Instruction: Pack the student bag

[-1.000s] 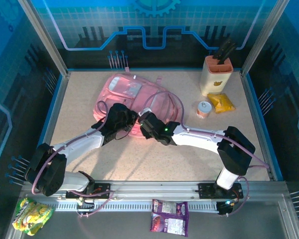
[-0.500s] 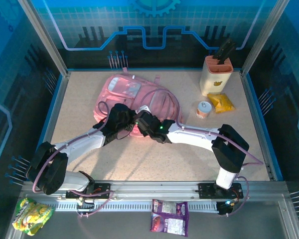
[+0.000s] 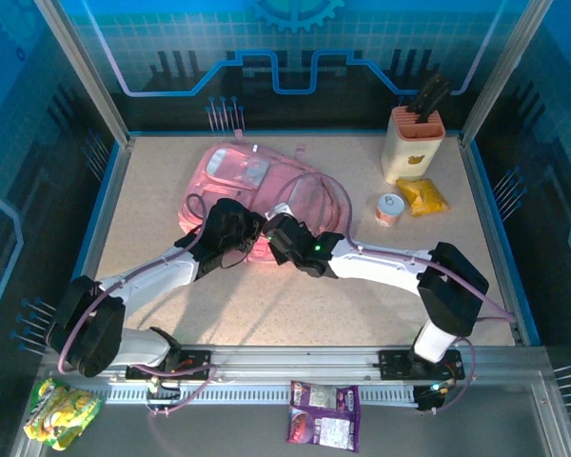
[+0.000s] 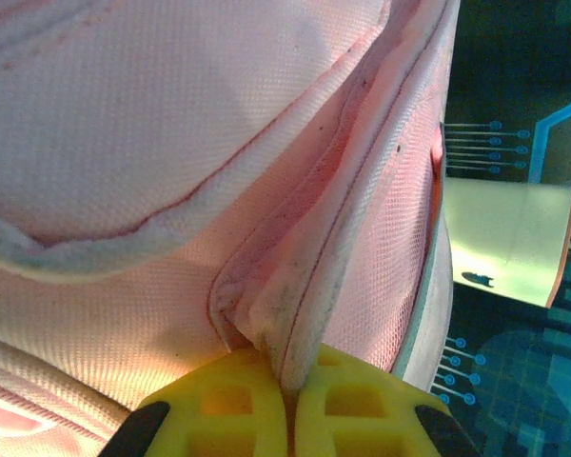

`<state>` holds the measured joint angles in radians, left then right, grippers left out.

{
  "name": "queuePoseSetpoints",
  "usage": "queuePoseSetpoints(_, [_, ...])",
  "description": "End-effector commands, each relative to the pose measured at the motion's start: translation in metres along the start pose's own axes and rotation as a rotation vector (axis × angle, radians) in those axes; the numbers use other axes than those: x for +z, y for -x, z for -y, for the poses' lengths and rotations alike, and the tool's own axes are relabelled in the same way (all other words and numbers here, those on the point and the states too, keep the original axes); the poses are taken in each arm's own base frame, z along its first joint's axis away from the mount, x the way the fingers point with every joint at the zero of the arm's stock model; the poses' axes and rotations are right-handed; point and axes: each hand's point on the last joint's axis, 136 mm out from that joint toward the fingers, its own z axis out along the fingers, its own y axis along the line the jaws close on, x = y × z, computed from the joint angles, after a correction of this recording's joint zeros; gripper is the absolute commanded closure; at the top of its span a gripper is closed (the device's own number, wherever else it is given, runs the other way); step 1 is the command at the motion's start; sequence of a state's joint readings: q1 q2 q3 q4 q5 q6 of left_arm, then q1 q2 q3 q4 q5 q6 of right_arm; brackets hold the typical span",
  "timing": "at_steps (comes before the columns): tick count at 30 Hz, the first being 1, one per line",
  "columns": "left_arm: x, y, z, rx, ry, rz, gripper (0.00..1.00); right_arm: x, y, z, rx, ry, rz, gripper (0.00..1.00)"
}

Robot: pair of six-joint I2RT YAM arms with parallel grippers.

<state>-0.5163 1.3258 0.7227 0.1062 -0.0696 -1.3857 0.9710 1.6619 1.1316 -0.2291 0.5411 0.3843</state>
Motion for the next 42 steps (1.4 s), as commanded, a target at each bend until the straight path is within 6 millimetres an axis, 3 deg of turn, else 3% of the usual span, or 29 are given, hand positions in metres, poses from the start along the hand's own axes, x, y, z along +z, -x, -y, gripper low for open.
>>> queuePoseSetpoints(1, [-0.016, 0.005, -0.001, 0.049, -0.006, -0.004, 1.00, -0.011, 0.006, 0.036, 0.040, -0.065, 0.012, 1.00])
queuePoseSetpoints(9, [-0.026, 0.025, -0.013, 0.090, 0.024, -0.005, 1.00, -0.006, -0.005, 0.076, 0.055, -0.040, -0.066, 1.00])
queuePoseSetpoints(17, [-0.032, 0.048, -0.028, 0.185, 0.096, 0.014, 1.00, 0.000, -0.012, 0.093, 0.057, -0.031, -0.111, 1.00])
queuePoseSetpoints(21, [-0.034, 0.055, -0.023, 0.235, 0.084, 0.015, 1.00, -0.003, -0.012, 0.072, -0.030, 0.028, -0.097, 1.00])
queuePoseSetpoints(24, [-0.033, 0.063, -0.011, 0.286, 0.054, 0.004, 1.00, -0.009, -0.018, 0.040, -0.105, 0.134, -0.096, 1.00])
queuePoseSetpoints(26, [-0.029, 0.066, 0.007, 0.359, -0.020, -0.021, 1.00, -0.016, -0.020, 0.010, -0.146, 0.215, -0.097, 1.00])
queuePoseSetpoints(32, [-0.020, 0.083, 0.027, 0.488, -0.040, -0.039, 0.85, -0.024, -0.016, -0.052, -0.169, 0.327, -0.077, 1.00])
queuePoseSetpoints(35, [-0.023, 0.090, 0.029, 0.475, -0.050, -0.035, 0.69, -0.018, -0.007, -0.058, -0.107, 0.331, -0.069, 1.00])
queuePoseSetpoints(38, [-0.032, 0.085, 0.022, 0.419, -0.045, -0.042, 0.49, -0.013, -0.002, -0.058, -0.091, 0.309, -0.060, 1.00])
queuePoseSetpoints(42, [-0.043, 0.064, -0.007, 0.223, -0.029, -0.043, 0.40, -0.007, -0.003, -0.050, -0.086, 0.251, -0.077, 1.00])
